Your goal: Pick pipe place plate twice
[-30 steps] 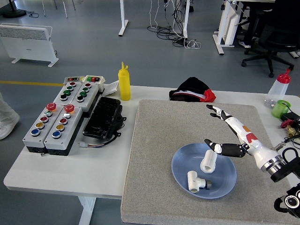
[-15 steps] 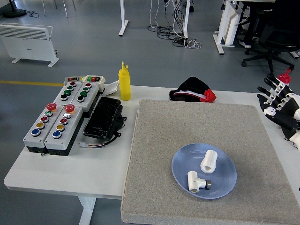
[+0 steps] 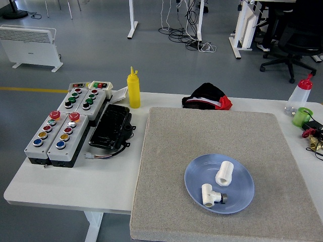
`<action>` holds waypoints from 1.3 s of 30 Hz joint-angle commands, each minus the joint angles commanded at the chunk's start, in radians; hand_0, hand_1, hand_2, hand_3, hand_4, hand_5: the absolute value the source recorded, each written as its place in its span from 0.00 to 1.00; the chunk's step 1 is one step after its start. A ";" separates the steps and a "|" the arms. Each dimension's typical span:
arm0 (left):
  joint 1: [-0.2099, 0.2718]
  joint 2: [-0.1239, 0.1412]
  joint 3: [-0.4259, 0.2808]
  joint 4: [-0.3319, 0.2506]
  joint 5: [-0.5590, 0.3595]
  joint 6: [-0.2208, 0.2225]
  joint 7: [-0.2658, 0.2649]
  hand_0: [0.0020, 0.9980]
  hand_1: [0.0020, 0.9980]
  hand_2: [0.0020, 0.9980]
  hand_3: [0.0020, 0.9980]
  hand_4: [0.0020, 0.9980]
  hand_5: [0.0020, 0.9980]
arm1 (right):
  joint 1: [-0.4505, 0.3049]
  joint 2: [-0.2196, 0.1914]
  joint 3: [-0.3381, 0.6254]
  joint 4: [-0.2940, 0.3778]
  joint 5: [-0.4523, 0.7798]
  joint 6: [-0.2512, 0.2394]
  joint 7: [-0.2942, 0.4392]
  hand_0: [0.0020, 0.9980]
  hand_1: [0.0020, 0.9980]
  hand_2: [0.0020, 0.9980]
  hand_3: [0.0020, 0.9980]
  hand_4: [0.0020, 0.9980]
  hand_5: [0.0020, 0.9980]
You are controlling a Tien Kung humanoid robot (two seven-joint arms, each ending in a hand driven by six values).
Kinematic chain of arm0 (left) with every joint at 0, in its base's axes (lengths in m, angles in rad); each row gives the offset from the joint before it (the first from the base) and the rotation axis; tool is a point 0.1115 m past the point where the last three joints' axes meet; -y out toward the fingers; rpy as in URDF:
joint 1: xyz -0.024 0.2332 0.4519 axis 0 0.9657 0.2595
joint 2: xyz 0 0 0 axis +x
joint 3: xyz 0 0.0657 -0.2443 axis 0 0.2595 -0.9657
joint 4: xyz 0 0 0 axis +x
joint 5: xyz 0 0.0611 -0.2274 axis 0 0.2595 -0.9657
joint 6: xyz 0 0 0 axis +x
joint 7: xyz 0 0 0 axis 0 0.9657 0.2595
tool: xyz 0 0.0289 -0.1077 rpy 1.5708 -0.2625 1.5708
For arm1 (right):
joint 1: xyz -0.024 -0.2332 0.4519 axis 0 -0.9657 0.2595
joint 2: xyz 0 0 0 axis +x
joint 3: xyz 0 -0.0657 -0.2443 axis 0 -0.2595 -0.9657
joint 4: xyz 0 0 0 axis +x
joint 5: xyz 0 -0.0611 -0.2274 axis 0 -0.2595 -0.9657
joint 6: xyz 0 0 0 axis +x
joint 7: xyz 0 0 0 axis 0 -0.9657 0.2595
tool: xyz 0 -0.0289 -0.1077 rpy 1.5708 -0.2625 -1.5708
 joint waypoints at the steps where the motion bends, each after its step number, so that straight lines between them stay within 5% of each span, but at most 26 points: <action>1: 0.002 0.000 0.001 0.000 0.002 -0.002 0.000 0.59 0.57 0.60 0.59 0.48 1.00 | -0.007 0.002 0.004 -0.002 -0.007 0.002 -0.001 0.84 0.79 0.86 0.82 0.52 0.45; 13: 0.011 0.005 0.054 0.007 -0.036 -0.009 -0.031 0.59 0.57 0.60 0.59 0.48 1.00 | -0.044 -0.004 0.042 -0.012 -0.032 0.007 -0.018 0.85 0.80 0.87 0.82 0.53 0.48; 21: 0.040 0.014 0.174 0.016 -0.154 -0.021 -0.116 0.59 0.57 0.61 0.60 0.48 1.00 | -0.047 -0.009 0.053 -0.016 -0.026 -0.001 -0.020 0.85 0.80 0.87 0.82 0.54 0.50; 26: 0.070 0.012 0.247 0.011 -0.207 -0.001 -0.246 0.59 0.57 0.61 0.60 0.48 1.00 | -0.055 -0.008 0.055 -0.023 -0.030 -0.002 -0.019 0.85 0.80 0.87 0.82 0.54 0.50; 28: 0.082 0.011 0.270 0.007 -0.247 -0.003 -0.307 0.60 0.62 0.70 0.69 0.48 1.00 | -0.060 -0.007 0.058 -0.025 -0.031 0.001 -0.021 0.85 0.80 0.87 0.82 0.54 0.50; 32: 0.108 0.006 0.348 0.007 -0.388 -0.019 -0.467 0.60 0.62 0.70 0.69 0.48 1.00 | -0.070 -0.008 0.065 -0.031 -0.036 0.005 -0.025 0.85 0.80 0.87 0.82 0.54 0.50; 33: 0.111 0.005 0.357 0.007 -0.415 -0.021 -0.500 0.65 0.69 0.79 0.75 0.49 1.00 | -0.072 -0.008 0.066 -0.031 -0.037 0.005 -0.025 0.85 0.80 0.87 0.82 0.54 0.50; 35: 0.116 0.002 0.383 0.010 -0.474 -0.030 -0.573 0.65 0.69 0.79 0.75 0.49 1.00 | -0.077 -0.008 0.071 -0.035 -0.039 0.009 -0.029 0.85 0.80 0.87 0.82 0.54 0.51; 39: 0.114 -0.003 0.378 0.015 -0.492 -0.044 -0.633 0.67 0.72 0.82 0.77 0.50 1.00 | -0.082 -0.008 0.074 -0.041 -0.040 0.017 -0.036 0.85 0.80 0.87 0.82 0.54 0.51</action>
